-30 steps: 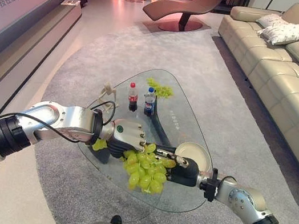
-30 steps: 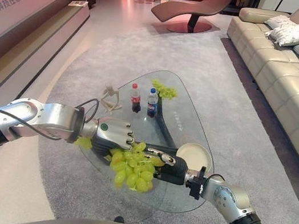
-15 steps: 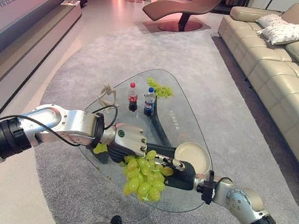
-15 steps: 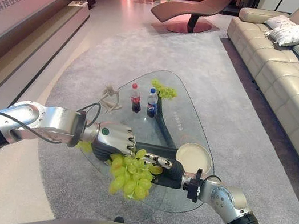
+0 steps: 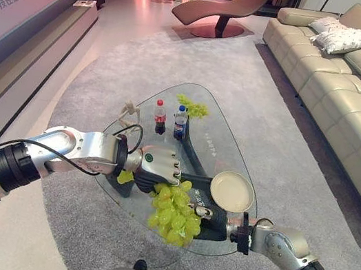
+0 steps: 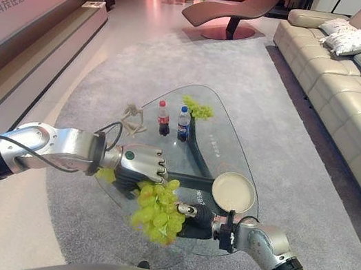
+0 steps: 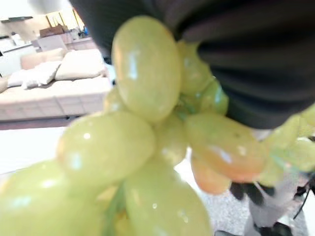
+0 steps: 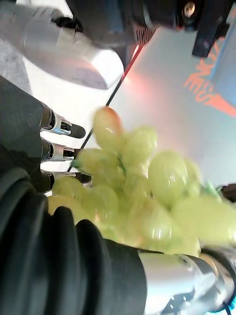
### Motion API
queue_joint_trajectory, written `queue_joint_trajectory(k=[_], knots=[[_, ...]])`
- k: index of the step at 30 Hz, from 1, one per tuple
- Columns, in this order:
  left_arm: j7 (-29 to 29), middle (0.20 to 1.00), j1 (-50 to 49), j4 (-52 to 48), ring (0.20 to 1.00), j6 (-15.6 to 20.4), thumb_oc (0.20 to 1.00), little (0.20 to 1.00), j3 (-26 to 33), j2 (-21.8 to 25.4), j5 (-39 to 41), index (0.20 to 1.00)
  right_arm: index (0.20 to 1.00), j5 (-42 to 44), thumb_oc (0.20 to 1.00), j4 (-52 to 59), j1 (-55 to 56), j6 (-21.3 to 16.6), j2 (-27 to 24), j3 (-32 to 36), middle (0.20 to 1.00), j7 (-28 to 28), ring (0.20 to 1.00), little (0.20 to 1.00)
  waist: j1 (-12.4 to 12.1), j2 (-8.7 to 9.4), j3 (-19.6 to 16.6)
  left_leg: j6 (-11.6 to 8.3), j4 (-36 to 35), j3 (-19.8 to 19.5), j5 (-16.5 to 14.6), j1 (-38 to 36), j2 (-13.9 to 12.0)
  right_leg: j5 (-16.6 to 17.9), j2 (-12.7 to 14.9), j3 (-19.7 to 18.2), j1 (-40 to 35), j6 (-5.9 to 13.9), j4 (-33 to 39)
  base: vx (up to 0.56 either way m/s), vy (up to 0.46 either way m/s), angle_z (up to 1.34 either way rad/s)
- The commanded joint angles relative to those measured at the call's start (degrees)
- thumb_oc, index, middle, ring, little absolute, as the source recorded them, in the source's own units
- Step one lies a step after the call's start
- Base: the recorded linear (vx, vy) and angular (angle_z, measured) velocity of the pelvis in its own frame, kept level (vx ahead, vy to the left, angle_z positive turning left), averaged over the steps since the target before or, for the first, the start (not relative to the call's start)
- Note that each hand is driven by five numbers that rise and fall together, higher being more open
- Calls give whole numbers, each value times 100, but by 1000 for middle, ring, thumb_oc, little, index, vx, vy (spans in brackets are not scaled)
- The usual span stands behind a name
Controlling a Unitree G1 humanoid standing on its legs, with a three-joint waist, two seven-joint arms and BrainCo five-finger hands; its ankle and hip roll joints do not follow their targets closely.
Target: Pick up fruits into the plate
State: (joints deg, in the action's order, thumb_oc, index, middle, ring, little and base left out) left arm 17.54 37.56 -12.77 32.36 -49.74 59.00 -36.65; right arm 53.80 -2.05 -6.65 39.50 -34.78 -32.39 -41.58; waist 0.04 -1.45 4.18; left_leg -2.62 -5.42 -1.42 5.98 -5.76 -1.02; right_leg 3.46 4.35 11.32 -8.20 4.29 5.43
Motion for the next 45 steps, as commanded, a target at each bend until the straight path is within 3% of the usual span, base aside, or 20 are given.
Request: queue_joint_trajectory(k=[1, 12, 26, 27, 45], knots=[[-317, 200, 768, 126, 200, -266, 200, 200, 244, -220, 40, 200, 1000, 11, 1000, 382, -17, -26, 223, -164, 1000, -413, 1000, 1000, -137, 180, 7, 3, 42, 365, -1126, -574, 88, -529, 154, 97, -308, 367, -79, 0, 0, 0], [242, 200, 736, 112, 200, -76, 200, 200, -27, -357, 25, 200, 1000, 73, 1000, 644, -123, 50, 290, -393, 1000, -467, 1000, 1000, -121, 195, 44, -4, 44, 349, -1140, -599, 90, -549, 146, 73, -316, 371, -98, 0, 0, 0], [287, 200, 539, 53, 200, -80, 200, 200, -167, -407, 15, 200, 1000, 446, 1000, 873, -227, -21, 304, -519, 1000, -249, 1000, 1000, -126, 202, 71, 4, 43, 373, -1142, -591, 76, -541, 130, 21, -289, 382, -92, 0, 0, 0], [263, 200, 521, 57, 200, -81, 200, 200, -162, -405, -10, 200, 200, 493, 200, 881, -234, -75, 299, -511, 200, -166, 200, 200, -129, 203, 72, 1, 42, 370, -1139, -588, 75, -539, 130, 21, -286, 383, -91, 0, 0, 0], [226, 200, 466, 174, 200, -119, 200, 200, -140, -463, -81, 200, 200, 370, 200, 758, -189, -105, 317, -404, 200, -166, 200, 200, -107, 191, 45, -8, 42, 385, -1138, -590, 75, -527, 134, 39, -298, 381, -75, 0, 0, 0]])
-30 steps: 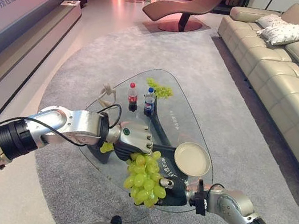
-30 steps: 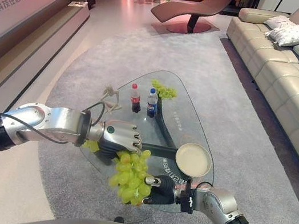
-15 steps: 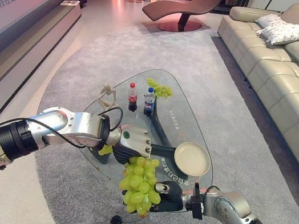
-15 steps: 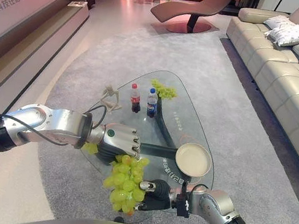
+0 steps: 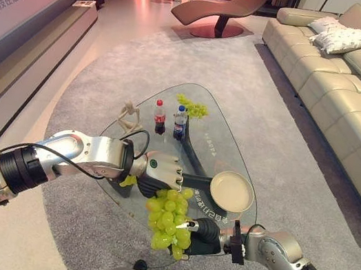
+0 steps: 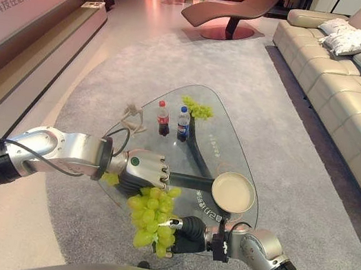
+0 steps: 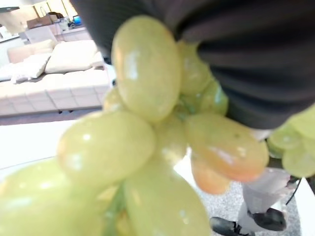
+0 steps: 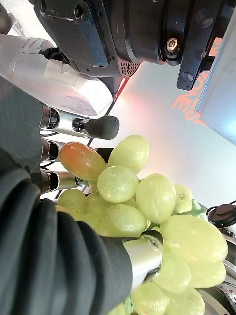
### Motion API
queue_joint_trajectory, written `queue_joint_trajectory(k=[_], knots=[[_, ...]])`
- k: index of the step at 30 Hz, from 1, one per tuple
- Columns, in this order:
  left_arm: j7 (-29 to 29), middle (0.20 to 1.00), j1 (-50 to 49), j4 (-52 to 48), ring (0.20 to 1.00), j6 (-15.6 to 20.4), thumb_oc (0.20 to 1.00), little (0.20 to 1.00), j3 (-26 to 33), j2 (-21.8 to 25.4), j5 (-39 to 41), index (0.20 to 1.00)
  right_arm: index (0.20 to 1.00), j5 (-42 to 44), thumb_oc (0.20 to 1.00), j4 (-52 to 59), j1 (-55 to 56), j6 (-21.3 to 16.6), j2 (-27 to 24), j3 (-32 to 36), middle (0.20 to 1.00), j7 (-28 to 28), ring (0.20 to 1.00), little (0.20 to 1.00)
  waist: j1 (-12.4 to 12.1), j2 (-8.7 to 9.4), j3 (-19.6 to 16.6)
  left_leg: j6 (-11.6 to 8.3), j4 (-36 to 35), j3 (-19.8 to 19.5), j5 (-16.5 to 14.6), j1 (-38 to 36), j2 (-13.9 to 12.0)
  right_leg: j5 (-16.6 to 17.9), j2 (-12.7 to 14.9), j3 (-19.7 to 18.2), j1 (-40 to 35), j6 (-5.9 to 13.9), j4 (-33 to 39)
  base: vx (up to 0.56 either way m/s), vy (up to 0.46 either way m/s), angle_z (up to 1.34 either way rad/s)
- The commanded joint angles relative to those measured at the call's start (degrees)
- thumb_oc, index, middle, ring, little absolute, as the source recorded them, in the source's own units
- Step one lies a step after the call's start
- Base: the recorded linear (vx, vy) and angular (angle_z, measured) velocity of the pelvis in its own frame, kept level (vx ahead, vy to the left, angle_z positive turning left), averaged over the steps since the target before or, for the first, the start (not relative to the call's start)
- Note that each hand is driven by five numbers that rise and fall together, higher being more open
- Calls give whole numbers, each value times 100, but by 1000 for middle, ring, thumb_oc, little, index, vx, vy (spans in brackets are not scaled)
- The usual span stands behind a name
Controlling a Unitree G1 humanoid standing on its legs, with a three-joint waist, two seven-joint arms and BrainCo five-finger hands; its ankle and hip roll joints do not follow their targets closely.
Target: Pick up fruits into the plate
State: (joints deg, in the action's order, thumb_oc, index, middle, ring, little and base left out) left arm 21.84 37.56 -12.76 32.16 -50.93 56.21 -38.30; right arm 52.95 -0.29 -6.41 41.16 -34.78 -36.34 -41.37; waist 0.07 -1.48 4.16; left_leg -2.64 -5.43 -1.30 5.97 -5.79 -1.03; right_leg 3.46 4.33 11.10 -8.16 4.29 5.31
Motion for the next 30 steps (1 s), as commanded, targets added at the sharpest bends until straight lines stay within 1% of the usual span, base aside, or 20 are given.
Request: queue_joint_trajectory(k=[1, 6, 12, 13, 14, 16, 17, 19, 22, 23, 24, 25, 26, 27, 29, 30], knots=[[-204, 200, 468, 167, 200, -99, 200, 200, -19, -179, 92, 200, 200, 458, 200, 584, -216, -268, 314, -4, 200, -186, 200, 200, -111, 192, 45, -8, 43, 374, -1137, -586, 75, -527, 137, 63, -302, 381, -62, 0, 0, 0], [-234, 200, 423, 179, 200, -100, 200, 200, 15, -179, 93, 200, 200, 441, 200, 578, -195, -276, 315, 35, 200, -203, 200, 200, -110, 186, 37, -8, 43, 386, -1139, -589, 75, -525, 140, 63, -304, 385, -61, 0, 0, 0], [-301, 200, 317, 242, 200, -297, 200, 200, 107, -242, 187, 200, 200, 490, 200, 551, -146, -398, 361, 95, 200, -97, 200, 200, -117, 195, 25, -8, 43, 390, -1140, -584, 70, -516, 144, 71, -303, 389, -51, 0, 0, 0], [-316, 589, 244, 291, 589, -402, 589, 589, 167, -264, 294, 589, 200, 475, 200, 523, -106, -486, 377, 137, 200, -68, 200, 200, -117, 199, 19, -8, 43, 394, -1140, -584, 69, -514, 145, 69, -301, 394, -51, 0, 0, 0], [-315, 1000, 227, 302, 1000, -436, 1000, 1000, 183, -270, 315, 1000, 200, 488, 200, 519, -101, -502, 375, 148, 200, -52, 200, 200, -117, 199, 17, -9, 43, 399, -1139, -584, 67, -513, 146, 71, -301, 394, -51, 0, 0, 0], [-352, 1000, 45, 395, 1000, -608, 1000, 1000, 338, -332, 471, 1000, 200, 433, 200, 483, -33, -669, 405, 246, 200, 8, 200, 200, -124, 207, 15, -5, 43, 401, -1139, -581, 63, -514, 146, 65, -301, 395, -48, 0, 0, 0], [-358, 1000, -30, 423, 1000, -616, 1000, 1000, 410, -333, 488, 1000, 200, 408, 200, 495, 1, -729, 389, 290, 200, 24, 200, 200, -126, 210, 13, -5, 43, 403, -1138, -578, 61, -511, 145, 63, -298, 396, -47, 0, 0, 0], [-512, 1000, -432, 549, 1000, -814, 1000, 1000, 792, -369, 657, 1000, 200, 271, 200, 463, 167, -1006, 343, 572, 200, 122, 200, 200, -138, 223, 15, -2, 43, 406, -1131, -572, 54, -503, 140, 60, -293, 396, -46, 0, 0, 0], [-650, 1000, -829, 710, 1000, -940, 1000, 1000, 1180, -404, 787, 1000, 200, 101, 200, 390, 304, -1275, 294, 873, 200, 144, 200, 200, -136, 235, 25, 2, 43, 421, -1127, -576, 44, -493, 138, 56, -286, 391, -50, 12, 4, -3], [-679, 1000, -915, 734, 1000, -966, 1000, 1000, 1256, -407, 820, 1000, 200, 78, 200, 379, 324, -1314, 276, 922, 200, 142, 200, 200, -130, 232, 22, 3, 43, 422, -1127, -577, 41, -492, 135, 52, -287, 390, -48, 32, 4, -11], [-834, 1000, -1272, 926, 1000, -1066, 1000, 1000, 1607, -417, 1012, 1000, 200, -143, 200, 293, 429, -1610, 205, 1196, 200, 192, 200, 200, -132, 250, 31, 2, 43, 439, -1121, -579, 28, -486, 133, 45, -288, 386, -42, 28, 2, -13], [-854, 1000, -1317, 941, 1000, -1082, 1000, 1000, 1650, -421, 1031, 1000, 200, -169, 200, 280, 437, -1640, 196, 1222, 200, 195, 200, 200, -128, 248, 33, 1, 43, 441, -1121, -581, 26, -485, 132, 44, -290, 385, -42, 37, 5, -12], [-908, 1000, -1469, 1002, 1000, -1196, 1000, 1000, 1806, -444, 1144, 1000, 200, -219, 200, 256, 473, -1723, 165, 1358, 200, 247, 200, 200, -125, 249, 38, 0, 43, 446, -1119, -585, 22, -478, 132, 44, -289, 383, -42, 34, 8, -7], [-990, 1000, -1741, 1111, 1000, -1306, 1000, 1000, 2096, -475, 1324, 1000, 200, -369, 200, 181, 558, -1893, 122, 1585, 200, 252, 200, 200, -122, 254, 51, 3, 43, 452, -1115, -592, 17, -476, 127, 37, -293, 380, -41, 43, 8, -5], [-1057, 1000, -2105, 1284, 1000, -1395, 1000, 1000, 2482, -525, 1559, 1000, 200, -563, 200, 83, 668, -2102, 81, 1881, 200, 262, 200, 200, -120, 263, 71, 3, 43, 467, -1116, -600, 2, -480, 121, 31, -298, 370, -41, 35, 1, -3], [-1072, 1000, -2167, 1316, 1000, -1466, 1000, 1000, 2550, -536, 1637, 1000, 200, -616, 200, 57, 686, -2155, 74, 1937, 200, 292, 200, 200, -117, 264, 76, 3, 43, 469, -1116, -601, -1, -480, 119, 29, -299, 368, -40, 26, -1, -3]])
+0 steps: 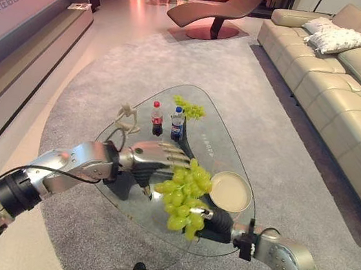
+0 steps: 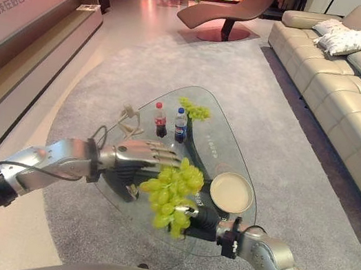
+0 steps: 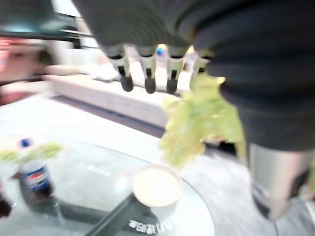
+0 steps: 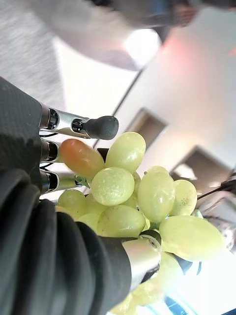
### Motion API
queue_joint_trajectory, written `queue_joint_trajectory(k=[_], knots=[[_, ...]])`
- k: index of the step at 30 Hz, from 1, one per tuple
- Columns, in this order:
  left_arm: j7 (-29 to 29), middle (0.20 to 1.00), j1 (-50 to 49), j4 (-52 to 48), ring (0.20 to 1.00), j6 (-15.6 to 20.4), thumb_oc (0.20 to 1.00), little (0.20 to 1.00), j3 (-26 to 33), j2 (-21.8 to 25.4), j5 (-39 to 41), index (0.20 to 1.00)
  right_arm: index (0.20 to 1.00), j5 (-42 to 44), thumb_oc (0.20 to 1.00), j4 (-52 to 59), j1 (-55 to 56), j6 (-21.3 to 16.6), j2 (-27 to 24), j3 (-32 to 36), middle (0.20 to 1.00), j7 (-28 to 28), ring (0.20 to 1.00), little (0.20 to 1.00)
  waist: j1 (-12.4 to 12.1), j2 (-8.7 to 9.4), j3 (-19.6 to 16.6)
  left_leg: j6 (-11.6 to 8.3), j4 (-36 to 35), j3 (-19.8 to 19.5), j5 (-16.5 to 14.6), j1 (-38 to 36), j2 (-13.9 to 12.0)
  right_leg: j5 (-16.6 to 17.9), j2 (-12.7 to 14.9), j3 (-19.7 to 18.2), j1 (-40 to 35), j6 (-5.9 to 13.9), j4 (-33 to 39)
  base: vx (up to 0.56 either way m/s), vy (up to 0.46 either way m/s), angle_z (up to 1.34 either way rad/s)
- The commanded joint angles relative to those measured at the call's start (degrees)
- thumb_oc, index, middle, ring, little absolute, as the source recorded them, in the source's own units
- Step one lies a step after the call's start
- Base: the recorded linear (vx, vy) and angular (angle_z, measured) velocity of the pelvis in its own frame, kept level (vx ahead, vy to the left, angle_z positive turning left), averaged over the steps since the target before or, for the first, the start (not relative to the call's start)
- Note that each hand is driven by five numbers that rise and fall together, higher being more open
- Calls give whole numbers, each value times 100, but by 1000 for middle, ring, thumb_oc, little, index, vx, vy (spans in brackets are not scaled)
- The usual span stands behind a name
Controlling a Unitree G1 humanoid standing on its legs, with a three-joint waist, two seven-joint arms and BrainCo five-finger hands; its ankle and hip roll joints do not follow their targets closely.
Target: Pick up fruits into the plate
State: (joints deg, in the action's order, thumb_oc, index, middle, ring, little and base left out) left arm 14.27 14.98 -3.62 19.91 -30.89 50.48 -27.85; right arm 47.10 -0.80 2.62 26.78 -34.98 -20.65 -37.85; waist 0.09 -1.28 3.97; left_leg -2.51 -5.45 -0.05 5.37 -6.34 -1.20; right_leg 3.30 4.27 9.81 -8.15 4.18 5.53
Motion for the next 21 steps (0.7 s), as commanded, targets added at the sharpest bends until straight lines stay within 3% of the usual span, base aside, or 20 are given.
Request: queue_joint_trajectory(k=[1, 6, 10, 15, 16, 21], knots=[[-341, 1000, -21, 475, 1000, -255, 1000, 1000, 659, 17, 694, 1000, 200, -97, 200, 80, -186, -769, 91, 458, 200, -41, 200, 200, -121, 247, 101, -11, 45, 343, -1054, -546, 15, -462, 123, 154, -299, 379, -62, 30, 2, 0], [-332, 1000, -885, 1065, 1000, -615, 1000, 1000, 1455, -305, 1593, 1000, 200, -908, 200, -258, 41, -1344, 95, 1065, 200, 260, 200, 200, -129, 265, 159, -16, 45, 381, -1063, -579, -19, -486, 119, 161, -324, 359, -73, 49, 4, 0], [-353, 1000, -1346, 1790, 1000, -962, 1000, 1000, 1703, -679, 2195, 1000, 200, -1514, 200, -591, 101, -1794, 80, 1362, 200, 617, 200, 200, -145, 303, 238, -7, 45, 395, -1070, -589, -28, -494, 111, 152, -321, 349, -92, 38, -8, -1], [-435, 1000, -1630, 2908, 1000, -1107, 1000, 1000, 1793, -1145, 2536, 1000, 200, -1941, 200, -1002, 44, -2105, 70, 1526, 200, 963, 200, 200, -173, 346, 322, -5, 45, 410, -1081, -598, -37, -501, 109, 147, -319, 349, -108, 43, -21, -4], [-603, 1000, -1743, 3940, 1000, -1203, 1000, 1000, 1816, -1563, 2552, 1000, 200, -2359, 200, -1312, -98, -2266, 45, 1540, 200, 1370, 200, 200, -205, 385, 408, -2, 64, 421, -1089, -561, -48, -499, 112, 133, -272, 359, -133, 55, -43, -5], [-855, 1000, -1546, 5316, 1000, -1334, 1000, 1000, 1682, -1996, 2668, 1000, 200, -2607, 200, -1884, -598, -2465, 14, 1412, 200, 2067, 200, 200, -291, 440, 663, 21, 144, 402, -1087, -318, -91, -494, 105, 96, -34, 368, -227, -60, -70, -7]])
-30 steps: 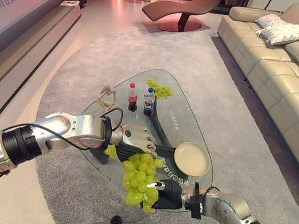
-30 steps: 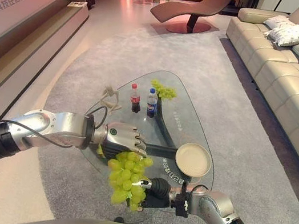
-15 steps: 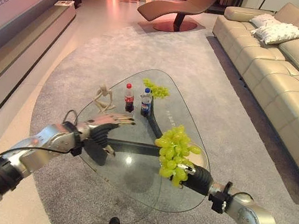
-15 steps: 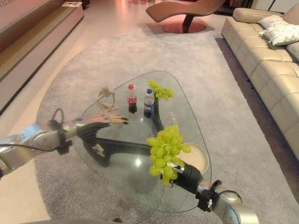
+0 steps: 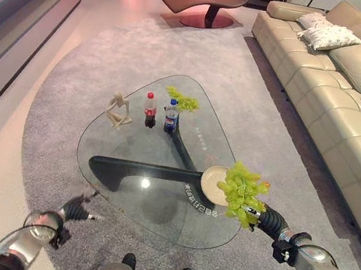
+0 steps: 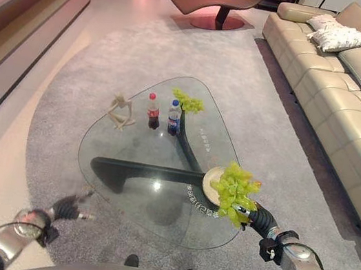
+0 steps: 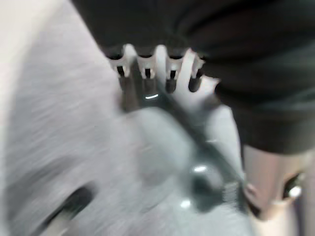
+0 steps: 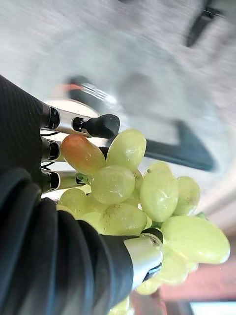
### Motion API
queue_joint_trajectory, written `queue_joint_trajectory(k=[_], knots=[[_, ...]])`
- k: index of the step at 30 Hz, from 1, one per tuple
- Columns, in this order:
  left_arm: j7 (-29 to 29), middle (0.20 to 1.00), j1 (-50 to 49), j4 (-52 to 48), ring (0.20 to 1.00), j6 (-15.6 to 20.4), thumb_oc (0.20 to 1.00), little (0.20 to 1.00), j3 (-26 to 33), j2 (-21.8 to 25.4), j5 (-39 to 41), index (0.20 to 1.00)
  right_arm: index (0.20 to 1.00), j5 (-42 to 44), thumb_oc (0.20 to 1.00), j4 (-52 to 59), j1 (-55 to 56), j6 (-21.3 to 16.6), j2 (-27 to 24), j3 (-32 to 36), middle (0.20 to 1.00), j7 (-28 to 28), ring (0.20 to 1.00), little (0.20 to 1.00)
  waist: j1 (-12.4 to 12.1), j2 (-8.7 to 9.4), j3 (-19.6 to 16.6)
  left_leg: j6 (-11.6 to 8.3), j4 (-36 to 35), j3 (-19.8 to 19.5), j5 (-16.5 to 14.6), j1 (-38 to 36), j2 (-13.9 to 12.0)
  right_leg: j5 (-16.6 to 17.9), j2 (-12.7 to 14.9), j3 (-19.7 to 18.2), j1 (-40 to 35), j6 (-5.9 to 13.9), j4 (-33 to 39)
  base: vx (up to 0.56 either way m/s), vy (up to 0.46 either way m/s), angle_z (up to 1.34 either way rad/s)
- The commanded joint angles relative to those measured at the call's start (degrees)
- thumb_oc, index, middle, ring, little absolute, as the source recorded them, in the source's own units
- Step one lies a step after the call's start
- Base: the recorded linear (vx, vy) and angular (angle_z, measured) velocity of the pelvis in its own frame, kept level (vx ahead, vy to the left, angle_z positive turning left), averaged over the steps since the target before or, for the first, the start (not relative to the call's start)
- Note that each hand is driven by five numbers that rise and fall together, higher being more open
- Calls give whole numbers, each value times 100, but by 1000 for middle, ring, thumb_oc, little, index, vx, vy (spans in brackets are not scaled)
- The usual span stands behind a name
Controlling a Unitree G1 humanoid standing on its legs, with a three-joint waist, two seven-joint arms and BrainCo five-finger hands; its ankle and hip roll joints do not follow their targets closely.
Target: Pick up fruits into the plate
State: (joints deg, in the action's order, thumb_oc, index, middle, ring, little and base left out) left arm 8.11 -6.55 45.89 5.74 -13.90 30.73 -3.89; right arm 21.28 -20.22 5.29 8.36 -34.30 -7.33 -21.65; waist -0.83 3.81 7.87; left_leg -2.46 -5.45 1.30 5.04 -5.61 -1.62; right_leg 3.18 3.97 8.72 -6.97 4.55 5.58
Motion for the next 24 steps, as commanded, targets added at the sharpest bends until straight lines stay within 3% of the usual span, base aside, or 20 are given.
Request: queue_joint_trajectory(k=[1, 5, 8, 17, 24], knots=[[-266, 1000, 656, 604, 1000, -48, 1000, 1000, -52, -101, 373, 1000, 200, -68, 200, -59, -980, -647, -52, 47, 200, 601, 200, 200, -220, -62, 339, 25, 158, 251, -1050, -328, -56, -478, 128, 199, -87, 328, -255, -138, -112, -2], [-430, 1000, 936, 1706, 1000, -356, 1000, 1000, -500, -348, 344, 1000, 200, 182, 200, -773, -1774, -631, -219, -126, 200, 1178, 200, 200, -300, -52, 780, 60, 233, 84, -1008, 82, -74, -477, 76, 146, 283, 280, -386, -165, -121, 9], [-401, 1000, 1084, 1974, 1000, -404, 1000, 1000, -606, -455, 608, 1000, 200, 176, 200, -1148, -2269, -588, -371, -165, 200, 1399, 200, 200, -305, -166, 1055, 67, 275, -38, -945, 336, -32, -490, 69, 134, 559, 222, -525, -169, -14, 21], [-534, 1000, 1824, 1784, 1000, -44, 1000, 1000, -1026, -708, 1324, 1000, 200, 113, 200, -2361, -3675, -597, -850, -323, 200, 1653, 200, 200, -367, -509, 1727, 12, 429, -309, -768, 982, 108, -475, 95, 260, 1116, 53, -686, -130, 16, 13], [-559, 1000, 2244, 1425, 1000, -61, 1000, 1000, -1310, -722, 1670, 1000, 200, 80, 200, -3089, -4650, -464, -1066, -580, 200, 1772, 200, 200, -400, -696, 2053, -27, 429, -437, -625, 1341, 163, -453, 109, 379, 1531, -7, -802, -79, 11, 7]])
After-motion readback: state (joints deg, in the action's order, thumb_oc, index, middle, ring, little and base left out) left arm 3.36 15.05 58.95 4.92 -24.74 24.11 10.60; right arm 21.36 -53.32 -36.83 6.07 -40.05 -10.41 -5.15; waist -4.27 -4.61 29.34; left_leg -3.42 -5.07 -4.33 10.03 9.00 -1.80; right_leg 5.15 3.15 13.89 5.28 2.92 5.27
